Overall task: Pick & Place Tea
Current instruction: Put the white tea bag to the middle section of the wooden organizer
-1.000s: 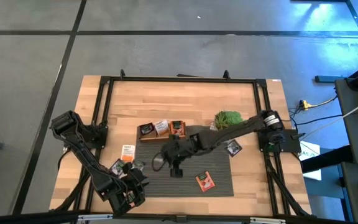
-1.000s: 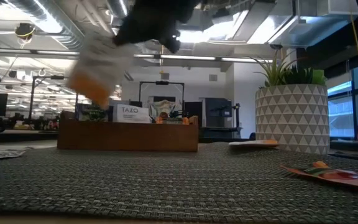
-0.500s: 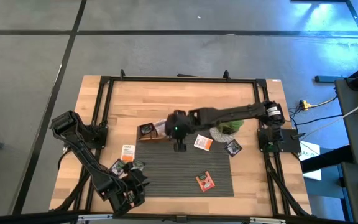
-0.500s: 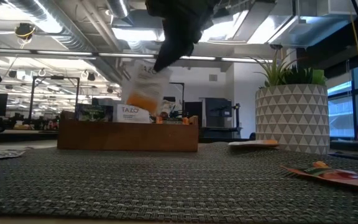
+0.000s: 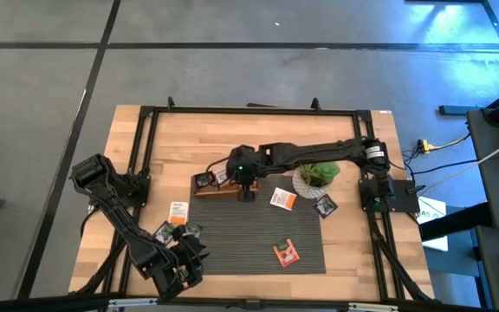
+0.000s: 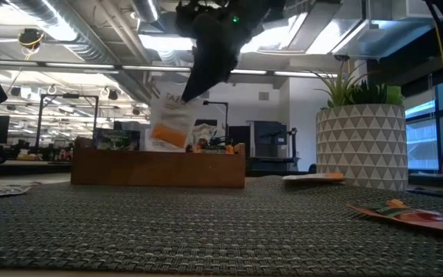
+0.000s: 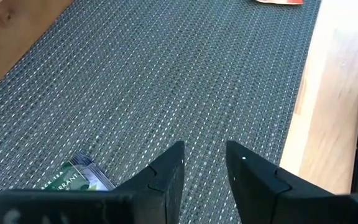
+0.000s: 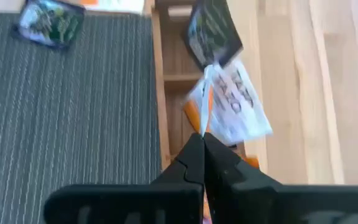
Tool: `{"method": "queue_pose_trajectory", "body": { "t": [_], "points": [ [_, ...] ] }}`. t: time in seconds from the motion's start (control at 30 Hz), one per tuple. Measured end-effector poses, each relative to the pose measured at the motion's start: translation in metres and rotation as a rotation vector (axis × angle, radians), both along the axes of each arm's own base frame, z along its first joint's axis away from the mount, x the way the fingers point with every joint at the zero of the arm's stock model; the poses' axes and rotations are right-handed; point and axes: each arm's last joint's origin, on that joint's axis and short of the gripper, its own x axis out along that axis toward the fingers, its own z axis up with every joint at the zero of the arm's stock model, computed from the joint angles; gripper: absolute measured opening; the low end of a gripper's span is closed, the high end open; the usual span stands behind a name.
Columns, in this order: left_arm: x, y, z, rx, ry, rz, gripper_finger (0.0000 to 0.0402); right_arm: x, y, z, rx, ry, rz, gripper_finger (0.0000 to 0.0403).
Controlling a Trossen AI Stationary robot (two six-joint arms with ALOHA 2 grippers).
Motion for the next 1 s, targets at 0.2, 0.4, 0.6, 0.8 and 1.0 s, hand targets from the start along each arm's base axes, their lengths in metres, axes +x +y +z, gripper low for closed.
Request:
{"method": "queue_pose_trajectory", "body": {
  "t": [0.2,0.4,0.6,0.8,1.0],
  "points": [
    [0.0,0.0,0.0,-0.002,-0.001,0.001,0.0114,0.007,0.0,-0.016,-0.015,0.024,0.024,0.0002],
    [0.001,0.0,0.0,-0.01,-0.001,0.0,0.0114,0.01,0.0,-0.024,-0.032,0.03,0.044,0.0004],
    [0.001,-0.001,0.0,-0.017,-0.005,0.0,0.0114,0.013,-0.001,-0.021,-0.068,-0.008,0.057,0.0005],
    [0.002,-0.001,0.001,-0.024,-0.011,0.0,0.0114,0.013,-0.003,-0.021,-0.17,-0.002,0.085,0.0025],
    [0.002,-0.001,0.001,-0.024,-0.011,-0.001,0.0114,0.014,-0.003,-0.02,-0.209,0.0,0.137,0.0069]
  ]
}}
